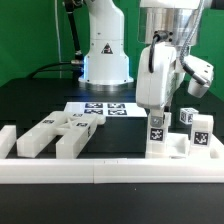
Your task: Assemble chair
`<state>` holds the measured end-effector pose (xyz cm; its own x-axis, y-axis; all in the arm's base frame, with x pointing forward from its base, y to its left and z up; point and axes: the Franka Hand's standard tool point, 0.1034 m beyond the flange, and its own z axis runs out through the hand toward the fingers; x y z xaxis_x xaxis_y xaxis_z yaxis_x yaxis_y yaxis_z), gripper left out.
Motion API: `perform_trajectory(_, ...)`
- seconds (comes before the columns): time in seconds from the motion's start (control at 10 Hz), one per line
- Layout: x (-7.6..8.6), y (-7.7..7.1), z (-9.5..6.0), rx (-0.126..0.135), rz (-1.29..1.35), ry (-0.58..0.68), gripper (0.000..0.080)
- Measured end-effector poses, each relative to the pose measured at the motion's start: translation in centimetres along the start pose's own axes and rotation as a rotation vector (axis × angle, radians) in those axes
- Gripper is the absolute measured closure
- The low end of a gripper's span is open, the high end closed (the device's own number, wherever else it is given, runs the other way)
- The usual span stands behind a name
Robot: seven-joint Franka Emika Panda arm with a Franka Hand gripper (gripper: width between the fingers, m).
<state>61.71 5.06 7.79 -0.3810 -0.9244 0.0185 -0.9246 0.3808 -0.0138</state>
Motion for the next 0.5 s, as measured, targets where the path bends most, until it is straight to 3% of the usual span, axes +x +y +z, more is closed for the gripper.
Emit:
perform_trajectory(0.1, 0.0, 0.0, -0.1, 0.001, -0.006, -0.001, 0.0238)
perform_trajectory(0.2, -0.1, 0.0, -0.5, -0.004, -0.083, -0.005, 0.0238)
perform_trajectory(0.3, -0.3, 0.0, -1.0, 0.0, -0.162, -0.012, 0.0169)
perform_trajectory(0.5, -0.9, 0.8, -1.1, 0.019, -0.309, -0.023, 0.0153)
